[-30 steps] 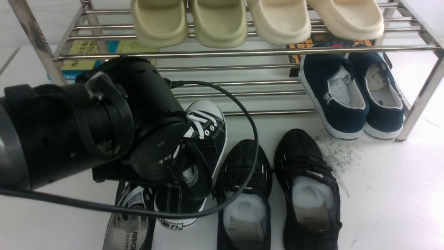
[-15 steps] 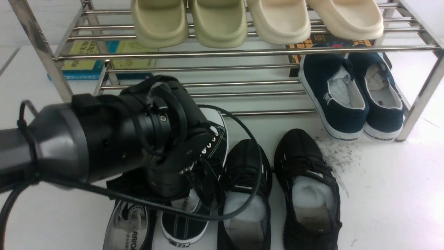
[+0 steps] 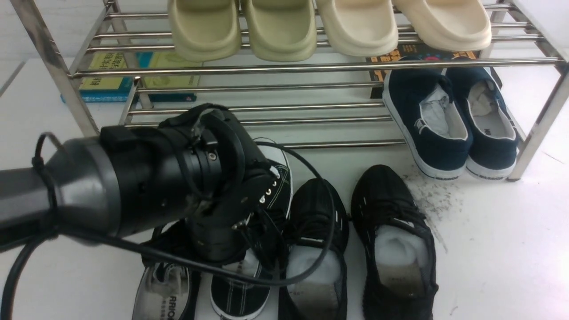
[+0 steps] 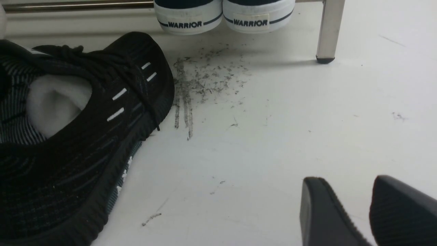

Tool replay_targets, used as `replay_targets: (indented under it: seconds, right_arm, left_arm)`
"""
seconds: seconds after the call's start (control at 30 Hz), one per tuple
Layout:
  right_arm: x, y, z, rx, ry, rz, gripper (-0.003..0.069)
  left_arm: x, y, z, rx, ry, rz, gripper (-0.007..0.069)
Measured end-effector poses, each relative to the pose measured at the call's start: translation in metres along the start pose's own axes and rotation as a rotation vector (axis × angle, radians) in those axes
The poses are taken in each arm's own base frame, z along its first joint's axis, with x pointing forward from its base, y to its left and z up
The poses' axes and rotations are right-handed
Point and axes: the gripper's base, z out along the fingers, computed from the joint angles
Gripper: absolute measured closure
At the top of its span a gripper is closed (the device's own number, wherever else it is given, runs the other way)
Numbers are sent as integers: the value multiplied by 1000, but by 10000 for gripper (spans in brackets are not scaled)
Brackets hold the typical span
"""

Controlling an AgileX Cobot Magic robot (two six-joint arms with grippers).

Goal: Take the shoes off the shelf with your hand on the white table.
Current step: 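Set the held shoe down on the floor in front of the rack with the left gripper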

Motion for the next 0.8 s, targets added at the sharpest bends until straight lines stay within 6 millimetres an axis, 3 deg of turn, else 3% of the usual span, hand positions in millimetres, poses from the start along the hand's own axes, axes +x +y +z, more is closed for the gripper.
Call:
replay_targets:
  seconds: [0.2, 0.53, 0.8]
  right_arm:
    - [0, 0, 0, 0, 0, 0, 421]
    - [0, 0, 0, 0, 0, 1, 421]
    - [0, 0, 0, 0, 0, 1, 421]
  left_arm:
    - [10, 8, 16, -33, 30, -6, 606]
    - [13, 2, 17, 35, 52, 2, 580]
    - [14, 0, 16, 52, 74, 11, 415]
